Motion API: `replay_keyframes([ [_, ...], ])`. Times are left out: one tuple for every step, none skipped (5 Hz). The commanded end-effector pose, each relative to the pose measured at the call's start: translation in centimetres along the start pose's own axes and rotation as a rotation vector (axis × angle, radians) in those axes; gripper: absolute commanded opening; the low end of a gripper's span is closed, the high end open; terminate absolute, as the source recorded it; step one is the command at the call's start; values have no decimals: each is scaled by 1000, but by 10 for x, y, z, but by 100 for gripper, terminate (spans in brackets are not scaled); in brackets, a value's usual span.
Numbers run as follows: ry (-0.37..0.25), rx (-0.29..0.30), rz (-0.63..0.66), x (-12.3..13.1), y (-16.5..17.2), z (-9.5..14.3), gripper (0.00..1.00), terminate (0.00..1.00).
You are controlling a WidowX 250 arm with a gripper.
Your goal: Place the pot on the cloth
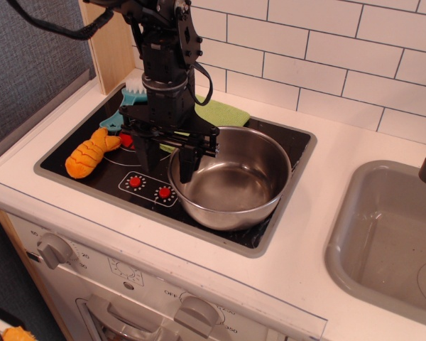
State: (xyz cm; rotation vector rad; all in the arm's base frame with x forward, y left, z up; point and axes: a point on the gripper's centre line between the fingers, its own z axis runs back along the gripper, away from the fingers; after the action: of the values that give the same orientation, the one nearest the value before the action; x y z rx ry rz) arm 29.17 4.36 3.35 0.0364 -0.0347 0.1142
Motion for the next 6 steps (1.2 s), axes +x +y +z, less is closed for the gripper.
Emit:
replay_keyframes([
  [-45, 27, -23, 1, -4, 9, 0, 0],
  [-48, 30, -21, -1, -6, 8, 0, 0],
  [-38, 81, -46, -1, -8, 12, 0, 0],
  [-31, 84, -85, 0, -16, 21, 0, 0],
  [-73, 73, -101, 11, -18, 49, 0, 0],
  [-99, 45, -22, 38, 1, 69, 0, 0],
])
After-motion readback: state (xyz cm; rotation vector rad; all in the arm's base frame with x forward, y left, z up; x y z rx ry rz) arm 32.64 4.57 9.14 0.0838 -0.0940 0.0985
